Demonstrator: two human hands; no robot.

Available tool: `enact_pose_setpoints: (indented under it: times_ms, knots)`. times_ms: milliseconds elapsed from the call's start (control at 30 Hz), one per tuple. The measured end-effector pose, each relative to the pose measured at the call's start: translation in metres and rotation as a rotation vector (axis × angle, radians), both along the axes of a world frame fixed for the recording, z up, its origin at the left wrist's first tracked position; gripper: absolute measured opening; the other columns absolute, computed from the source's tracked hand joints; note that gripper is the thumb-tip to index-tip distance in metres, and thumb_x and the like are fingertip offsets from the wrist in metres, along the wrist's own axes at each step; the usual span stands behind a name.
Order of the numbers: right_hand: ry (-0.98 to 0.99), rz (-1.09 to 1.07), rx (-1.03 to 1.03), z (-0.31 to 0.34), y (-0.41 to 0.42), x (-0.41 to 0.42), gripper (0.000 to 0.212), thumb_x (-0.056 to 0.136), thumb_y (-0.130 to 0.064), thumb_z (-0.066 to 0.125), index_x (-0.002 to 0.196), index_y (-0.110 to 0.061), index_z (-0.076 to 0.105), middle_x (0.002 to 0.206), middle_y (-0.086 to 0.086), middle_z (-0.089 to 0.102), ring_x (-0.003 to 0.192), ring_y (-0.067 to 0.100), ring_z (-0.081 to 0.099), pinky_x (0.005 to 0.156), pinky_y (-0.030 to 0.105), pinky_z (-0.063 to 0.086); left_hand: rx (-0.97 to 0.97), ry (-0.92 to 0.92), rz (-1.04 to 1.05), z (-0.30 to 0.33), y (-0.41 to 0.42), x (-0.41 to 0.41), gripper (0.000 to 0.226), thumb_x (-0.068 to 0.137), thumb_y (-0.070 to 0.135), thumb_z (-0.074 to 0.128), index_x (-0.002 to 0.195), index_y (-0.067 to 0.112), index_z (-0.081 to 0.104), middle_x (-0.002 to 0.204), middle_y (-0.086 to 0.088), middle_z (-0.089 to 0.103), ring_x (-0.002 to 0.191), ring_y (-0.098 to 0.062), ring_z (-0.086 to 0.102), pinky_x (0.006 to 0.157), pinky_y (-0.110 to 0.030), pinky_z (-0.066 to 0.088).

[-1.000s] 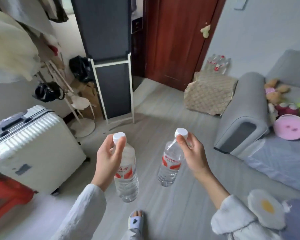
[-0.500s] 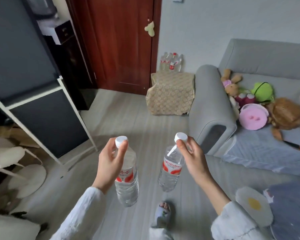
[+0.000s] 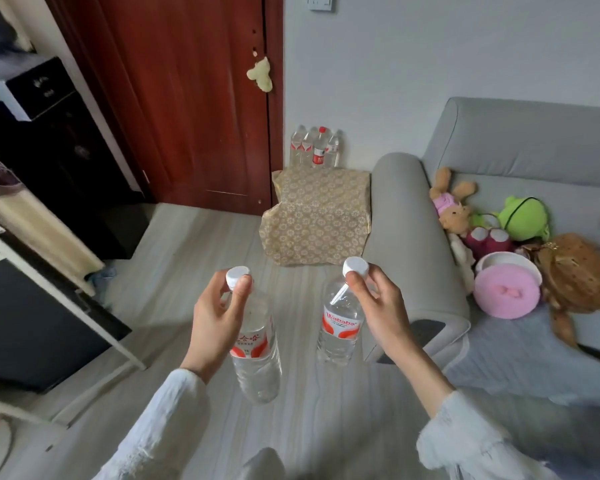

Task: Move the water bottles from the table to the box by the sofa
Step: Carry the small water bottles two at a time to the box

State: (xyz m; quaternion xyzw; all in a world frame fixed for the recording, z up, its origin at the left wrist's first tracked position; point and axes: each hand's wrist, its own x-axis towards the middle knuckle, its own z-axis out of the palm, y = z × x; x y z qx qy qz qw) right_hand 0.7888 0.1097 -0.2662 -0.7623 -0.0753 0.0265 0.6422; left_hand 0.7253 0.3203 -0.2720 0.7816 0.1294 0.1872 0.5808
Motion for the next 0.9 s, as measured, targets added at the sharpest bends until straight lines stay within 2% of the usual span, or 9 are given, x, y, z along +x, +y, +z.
enact_pose_setpoints:
  times_ms: [100,200,300,367,533,633,733,800,900]
  knots:
    - [0.025,-0.012,-0.021,-0.008,0.000,0.058,0.009,0.088,-0.025,0.054,0.094,-0.023,0.060,0.097,-0.004,0.066,0.086,-0.007,0.059,0.070,0.003,0.042,-0.031,0.006,-0.035,-0.006,-0.002,0.062,0.040,0.076,0.060,0.046,0.083,0.023,0.058,0.083,-0.005,0.067,0.074,-0.002,0.061,0.064,-0.011,0.047]
    - [0.039,-0.034,-0.052,-0.018,0.006,0.120,0.009,0.088,-0.025,0.054,0.093,-0.022,0.060,0.100,0.004,0.066,0.093,0.008,0.061,0.071,0.004,0.043,-0.085,0.027,-0.061,-0.013,0.001,0.128,0.026,0.083,0.050,0.054,0.081,0.024,0.057,0.082,-0.002,0.065,0.073,0.005,0.061,0.065,-0.008,0.047]
    - [0.038,-0.065,-0.080,-0.024,0.015,0.190,0.012,0.087,-0.027,0.055,0.092,-0.018,0.060,0.099,0.005,0.067,0.098,0.016,0.061,0.076,0.012,0.044,-0.132,0.017,-0.043,-0.016,0.010,0.203,0.023,0.083,0.041,0.047,0.080,0.021,0.057,0.081,0.002,0.063,0.072,0.008,0.059,0.065,-0.006,0.045]
    - [0.055,-0.088,-0.089,-0.021,0.022,0.236,0.015,0.087,-0.026,0.055,0.092,-0.013,0.060,0.098,0.007,0.067,0.097,0.018,0.062,0.078,0.017,0.046,-0.132,0.030,-0.076,-0.014,0.019,0.254,0.023,0.084,0.042,0.048,0.081,0.021,0.057,0.080,0.005,0.062,0.072,0.008,0.058,0.066,-0.007,0.046]
    - [0.052,-0.127,-0.079,-0.014,0.032,0.334,0.020,0.088,-0.023,0.055,0.098,-0.007,0.059,0.101,0.010,0.067,0.096,0.017,0.062,0.075,0.011,0.045,-0.029,0.046,-0.196,-0.009,0.031,0.373,0.025,0.080,0.050,0.051,0.084,0.027,0.059,0.079,0.011,0.063,0.076,0.005,0.059,0.068,-0.011,0.046]
    - [0.062,-0.135,-0.085,-0.016,0.034,0.383,0.020,0.088,-0.021,0.055,0.103,-0.009,0.059,0.104,0.005,0.066,0.093,-0.001,0.061,0.075,0.004,0.044,-0.008,0.064,-0.223,-0.009,0.032,0.427,0.028,0.080,0.050,0.054,0.087,0.023,0.059,0.078,0.012,0.062,0.074,0.006,0.059,0.065,-0.008,0.044]
    - [0.068,-0.141,-0.082,-0.024,0.035,0.433,0.019,0.087,-0.022,0.056,0.104,-0.014,0.059,0.104,0.001,0.064,0.088,-0.013,0.058,0.075,0.003,0.043,-0.030,0.095,-0.239,-0.015,0.031,0.478,0.021,0.088,0.032,0.054,0.091,0.011,0.058,0.078,0.010,0.059,0.070,0.010,0.058,0.062,-0.005,0.043]
    - [0.075,-0.146,-0.078,-0.030,0.032,0.467,0.017,0.086,-0.021,0.057,0.102,-0.015,0.059,0.103,0.000,0.065,0.091,-0.006,0.060,0.076,0.004,0.044,-0.015,0.120,-0.263,-0.020,0.026,0.511,0.023,0.087,0.031,0.053,0.092,0.010,0.058,0.078,0.009,0.060,0.071,0.010,0.059,0.062,-0.006,0.043]
    - [0.077,-0.144,-0.115,-0.038,0.026,0.525,0.013,0.084,-0.018,0.061,0.097,-0.019,0.059,0.101,0.001,0.064,0.094,0.008,0.059,0.075,0.004,0.044,0.000,0.166,-0.270,-0.030,0.019,0.565,0.036,0.078,0.048,0.052,0.096,0.017,0.058,0.089,0.003,0.065,0.083,-0.002,0.062,0.072,-0.017,0.048]
